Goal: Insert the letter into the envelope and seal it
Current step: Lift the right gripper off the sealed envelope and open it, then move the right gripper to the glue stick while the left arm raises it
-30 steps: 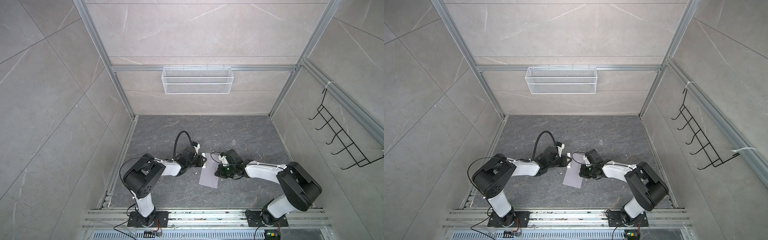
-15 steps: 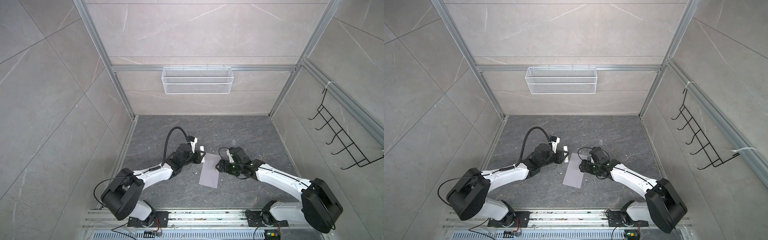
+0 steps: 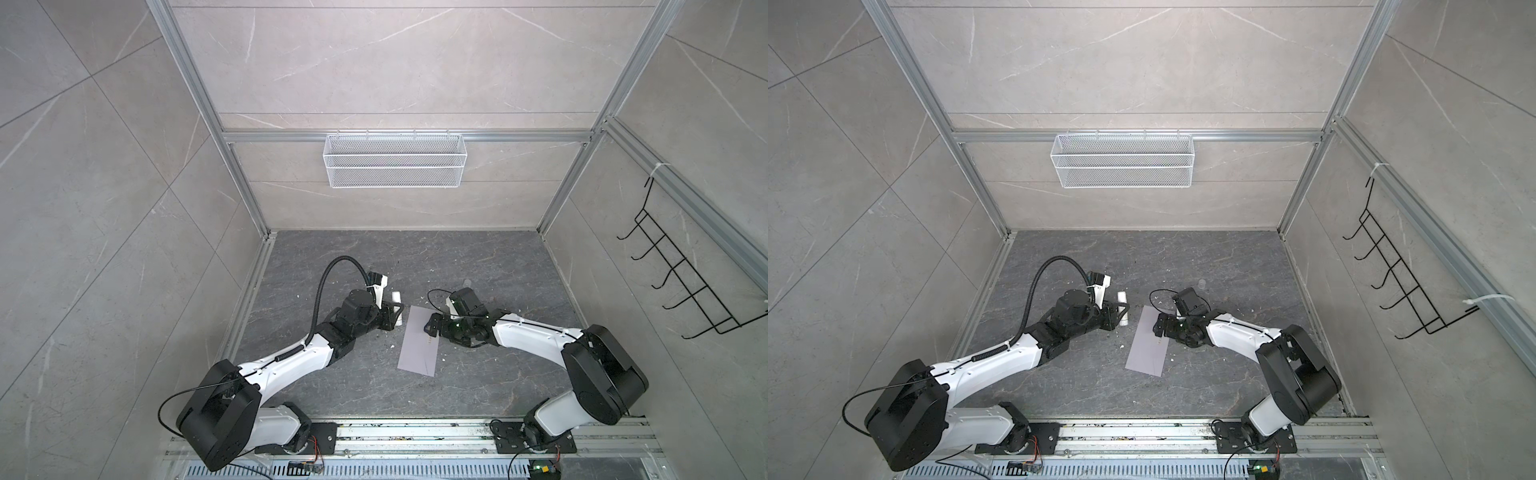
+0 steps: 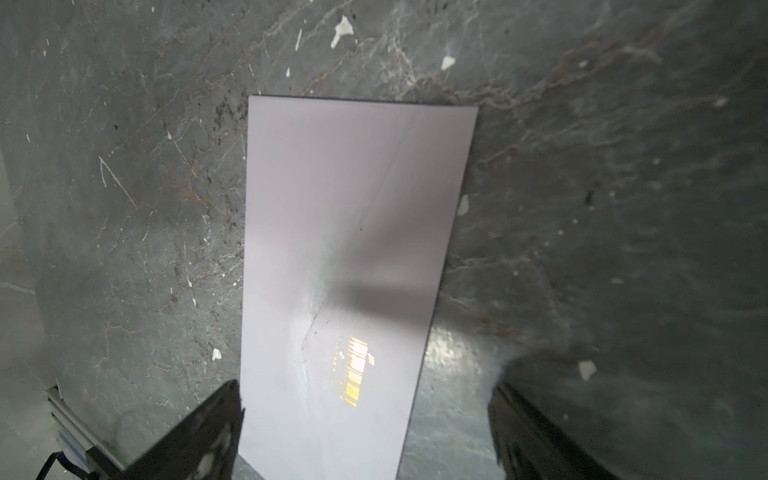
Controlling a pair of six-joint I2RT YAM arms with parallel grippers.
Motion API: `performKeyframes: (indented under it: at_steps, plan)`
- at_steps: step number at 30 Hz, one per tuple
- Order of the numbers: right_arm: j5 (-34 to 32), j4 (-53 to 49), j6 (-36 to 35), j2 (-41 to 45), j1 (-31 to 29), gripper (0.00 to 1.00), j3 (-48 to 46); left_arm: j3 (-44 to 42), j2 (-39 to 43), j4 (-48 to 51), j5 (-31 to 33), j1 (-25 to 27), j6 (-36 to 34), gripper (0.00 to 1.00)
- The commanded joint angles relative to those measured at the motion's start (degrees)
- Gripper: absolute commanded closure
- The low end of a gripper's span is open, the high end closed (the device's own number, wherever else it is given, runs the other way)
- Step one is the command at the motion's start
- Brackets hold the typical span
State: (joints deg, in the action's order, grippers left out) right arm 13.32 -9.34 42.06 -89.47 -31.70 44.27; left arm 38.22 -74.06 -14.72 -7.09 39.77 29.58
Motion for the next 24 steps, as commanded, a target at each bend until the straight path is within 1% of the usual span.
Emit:
performKeyframes:
  at_steps: [1, 24]
  plan:
    - [1.6, 1.8, 0.4, -1.9, 0.5, 0.07, 1.7, -0.3, 1.4, -0.4, 1.1, 0.1, -1.5, 1.0]
    - [6.8, 5.1, 0.0, -10.4, 1.1, 0.07, 7.3, -1.0, 2.2, -0.1, 2.1, 0.0, -1.5, 1.0]
